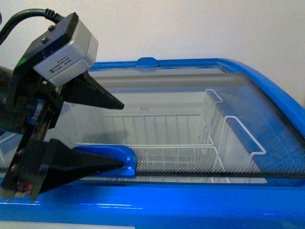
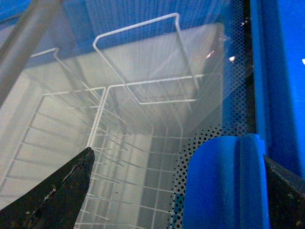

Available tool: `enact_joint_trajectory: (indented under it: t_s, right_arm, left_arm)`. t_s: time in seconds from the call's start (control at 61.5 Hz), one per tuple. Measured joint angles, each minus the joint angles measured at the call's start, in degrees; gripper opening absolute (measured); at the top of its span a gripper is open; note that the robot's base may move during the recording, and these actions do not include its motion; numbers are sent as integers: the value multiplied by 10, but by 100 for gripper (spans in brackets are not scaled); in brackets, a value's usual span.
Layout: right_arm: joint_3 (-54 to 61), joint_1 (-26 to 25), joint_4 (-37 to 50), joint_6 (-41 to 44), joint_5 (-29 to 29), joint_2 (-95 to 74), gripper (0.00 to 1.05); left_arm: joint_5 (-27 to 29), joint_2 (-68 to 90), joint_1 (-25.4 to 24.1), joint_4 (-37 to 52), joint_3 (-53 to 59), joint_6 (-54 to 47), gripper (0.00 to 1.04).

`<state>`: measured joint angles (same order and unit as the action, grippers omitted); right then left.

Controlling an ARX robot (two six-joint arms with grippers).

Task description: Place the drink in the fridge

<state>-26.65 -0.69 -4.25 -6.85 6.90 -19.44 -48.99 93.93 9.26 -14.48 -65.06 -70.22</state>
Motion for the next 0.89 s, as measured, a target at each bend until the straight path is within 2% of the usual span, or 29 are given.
enact_joint_trajectory:
  t_s: [0.179,0.244,0.341,0.634,0.699,0.796,0.894]
  right_arm:
    - [0,0,0,0,0,0,40]
    - [0,0,0,0,0,0,40]
    - [0,0,0,0,0,0,40]
    - [0,0,0,0,-1,0,40]
    - [0,0,0,0,1,0,40]
    - [0,0,0,0,1,0,40]
    - [0,0,0,0,0,0,40]
  left_arm:
    - [31,43,-1,80,-53,10,97]
    - [59,59,-1,126,-70,18,97]
    - [141,91,-3,226,-98,40,97]
    - [265,140,-13,425,-95,95,97]
    - [311,144,-18,462,-83,106,97]
    - [416,141,-38,536,-53,152,97]
    - [502,82,-61,503,24,270,97]
